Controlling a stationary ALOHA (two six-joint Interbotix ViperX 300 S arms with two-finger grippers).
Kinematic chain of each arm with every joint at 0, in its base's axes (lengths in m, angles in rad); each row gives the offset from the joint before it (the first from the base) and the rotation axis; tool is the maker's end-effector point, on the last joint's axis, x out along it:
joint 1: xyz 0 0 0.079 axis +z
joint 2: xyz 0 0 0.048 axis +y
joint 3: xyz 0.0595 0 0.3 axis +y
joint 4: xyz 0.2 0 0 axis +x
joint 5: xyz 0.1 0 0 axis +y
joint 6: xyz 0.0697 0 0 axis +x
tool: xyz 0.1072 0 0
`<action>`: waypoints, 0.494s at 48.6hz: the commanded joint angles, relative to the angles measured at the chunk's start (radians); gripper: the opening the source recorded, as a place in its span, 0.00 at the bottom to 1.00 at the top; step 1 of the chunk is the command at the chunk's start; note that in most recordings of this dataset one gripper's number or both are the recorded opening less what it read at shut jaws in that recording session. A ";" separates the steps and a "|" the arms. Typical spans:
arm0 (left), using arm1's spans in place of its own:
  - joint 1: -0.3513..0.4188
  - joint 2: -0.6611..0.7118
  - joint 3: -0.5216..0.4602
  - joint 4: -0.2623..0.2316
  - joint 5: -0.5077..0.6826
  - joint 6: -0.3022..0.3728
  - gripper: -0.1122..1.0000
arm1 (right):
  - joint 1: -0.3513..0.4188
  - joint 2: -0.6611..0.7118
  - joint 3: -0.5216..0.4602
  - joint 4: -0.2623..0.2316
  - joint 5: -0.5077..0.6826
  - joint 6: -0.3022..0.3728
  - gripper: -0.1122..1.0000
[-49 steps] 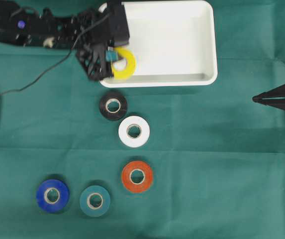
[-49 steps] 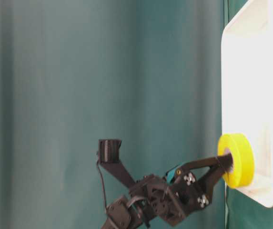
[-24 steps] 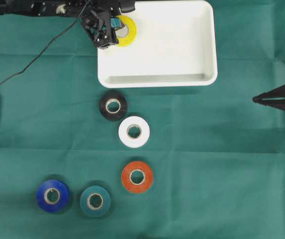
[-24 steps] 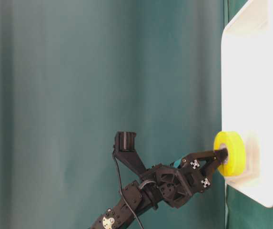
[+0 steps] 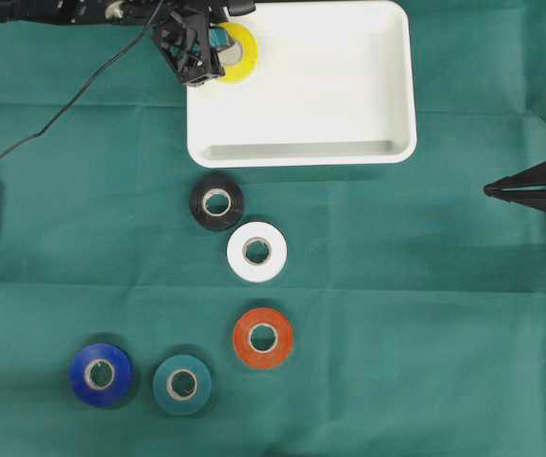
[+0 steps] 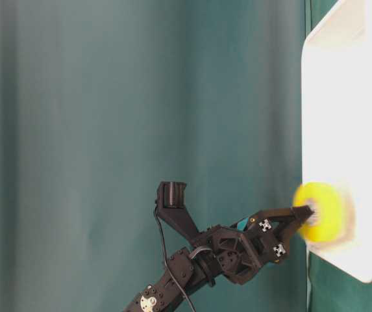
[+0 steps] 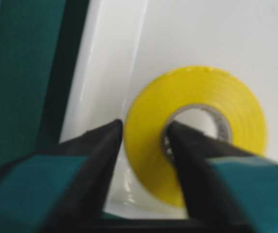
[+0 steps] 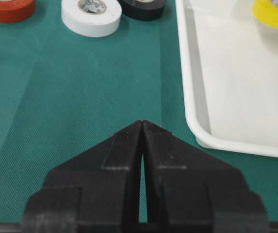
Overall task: Put the tape into the white case with the left arm.
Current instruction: 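Carry the yellow roll into the white tray and lower it, then open the left gripper and withdraw it from the tray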
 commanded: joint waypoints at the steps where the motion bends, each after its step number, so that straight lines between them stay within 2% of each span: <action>1: 0.000 -0.018 -0.009 0.000 -0.008 0.003 0.66 | -0.002 0.006 -0.009 -0.002 -0.011 0.002 0.02; 5: 0.000 -0.018 -0.008 0.000 -0.008 0.003 0.87 | -0.002 0.006 -0.009 -0.002 -0.011 0.002 0.02; 9: 0.000 -0.021 -0.005 0.002 -0.008 0.002 0.98 | -0.002 0.006 -0.009 -0.002 -0.011 0.002 0.02; 24: -0.025 -0.091 0.034 0.000 0.006 -0.008 1.00 | -0.002 0.006 -0.009 -0.002 -0.009 0.002 0.02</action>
